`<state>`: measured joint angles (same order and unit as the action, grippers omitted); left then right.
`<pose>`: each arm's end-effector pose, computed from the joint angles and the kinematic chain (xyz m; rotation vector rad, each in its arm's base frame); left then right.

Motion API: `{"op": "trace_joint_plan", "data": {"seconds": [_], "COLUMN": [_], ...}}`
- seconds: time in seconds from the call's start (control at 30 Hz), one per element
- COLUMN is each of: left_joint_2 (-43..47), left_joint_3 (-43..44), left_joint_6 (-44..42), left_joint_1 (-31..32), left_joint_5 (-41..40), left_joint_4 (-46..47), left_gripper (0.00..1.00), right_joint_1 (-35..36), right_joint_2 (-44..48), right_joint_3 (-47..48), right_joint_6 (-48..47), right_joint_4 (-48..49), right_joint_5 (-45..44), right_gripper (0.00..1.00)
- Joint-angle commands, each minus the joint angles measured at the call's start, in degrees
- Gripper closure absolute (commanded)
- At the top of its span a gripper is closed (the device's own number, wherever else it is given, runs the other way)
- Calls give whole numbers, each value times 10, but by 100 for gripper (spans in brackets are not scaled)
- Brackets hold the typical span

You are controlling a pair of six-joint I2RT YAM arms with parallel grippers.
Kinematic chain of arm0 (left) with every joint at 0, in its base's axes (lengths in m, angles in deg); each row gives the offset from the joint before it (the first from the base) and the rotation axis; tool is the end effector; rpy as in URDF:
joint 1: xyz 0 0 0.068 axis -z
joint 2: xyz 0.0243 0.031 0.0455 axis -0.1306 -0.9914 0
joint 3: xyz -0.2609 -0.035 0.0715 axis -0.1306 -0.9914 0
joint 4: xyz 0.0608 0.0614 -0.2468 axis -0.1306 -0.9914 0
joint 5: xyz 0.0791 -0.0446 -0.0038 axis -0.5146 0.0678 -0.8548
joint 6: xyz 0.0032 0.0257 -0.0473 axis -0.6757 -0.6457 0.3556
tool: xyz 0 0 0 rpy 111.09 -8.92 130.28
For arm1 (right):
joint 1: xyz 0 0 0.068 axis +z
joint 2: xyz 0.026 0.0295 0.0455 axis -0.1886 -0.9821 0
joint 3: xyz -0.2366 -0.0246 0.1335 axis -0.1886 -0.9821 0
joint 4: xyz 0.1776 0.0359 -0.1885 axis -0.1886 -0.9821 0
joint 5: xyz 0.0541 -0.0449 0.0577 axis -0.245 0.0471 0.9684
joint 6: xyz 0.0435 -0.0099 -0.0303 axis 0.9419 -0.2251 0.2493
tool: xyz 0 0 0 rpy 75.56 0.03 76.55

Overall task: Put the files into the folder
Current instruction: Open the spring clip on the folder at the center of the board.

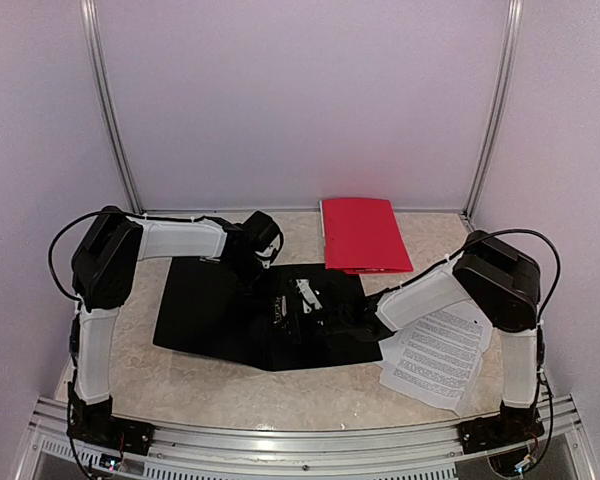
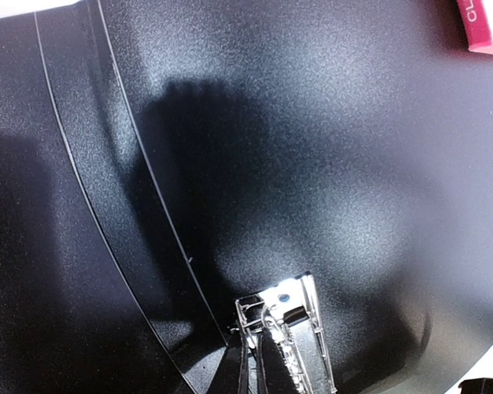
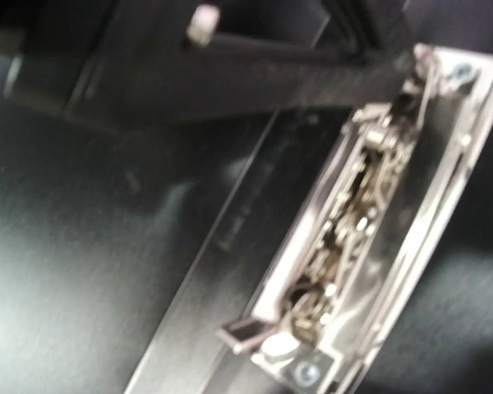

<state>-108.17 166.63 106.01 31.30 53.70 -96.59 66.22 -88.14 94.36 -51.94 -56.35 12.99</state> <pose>0.3428 -0.2811 0.1457 0.2447 2.8709 -0.4408 0.2344 0.3506 0.1126 -0.4877 2.3592 1.0463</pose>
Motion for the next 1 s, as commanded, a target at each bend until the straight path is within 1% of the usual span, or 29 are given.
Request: {"op": "trace_joint_plan", "data": {"seconds": [0.0,0.2,0.33,0.4,0.57,0.7,0.8,0.87,0.97], "left_joint_2": [-64,-65,-62,-60,-60,-61,-61,-60,-59], "left_joint_3": [-35,-30,-28,-28,-28,-26,-26,-26,-26], "left_joint_6": [6,9,11,12,15,17,17,17,17], "left_joint_1": [0,-3,-5,-6,-6,-6,-6,-7,-7], "left_joint_5": [29,43,51,52,56,60,61,60,62], "left_joint_4": [-28,-31,-34,-35,-35,-34,-35,-34,-34], "left_gripper": [97,97,97,97,97,97,97,97,97], "right_joint_1": [0,25,47,54,59,69,72,73,73], "right_joint_2": [-14,1,7,6,-4,3,20,23,19], "right_joint_3": [15,17,12,16,34,33,18,22,32], "right_joint_6": [-35,-94,-127,-136,-155,-176,-180,-181,-207], "right_joint_4": [-32,-36,-27,-29,-33,-21,-16,-27,-30], "right_joint_5": [-51,-136,-194,-218,-227,-230,-235,-237,-219], "right_gripper": [67,67,71,70,69,65,65,67,68]}}
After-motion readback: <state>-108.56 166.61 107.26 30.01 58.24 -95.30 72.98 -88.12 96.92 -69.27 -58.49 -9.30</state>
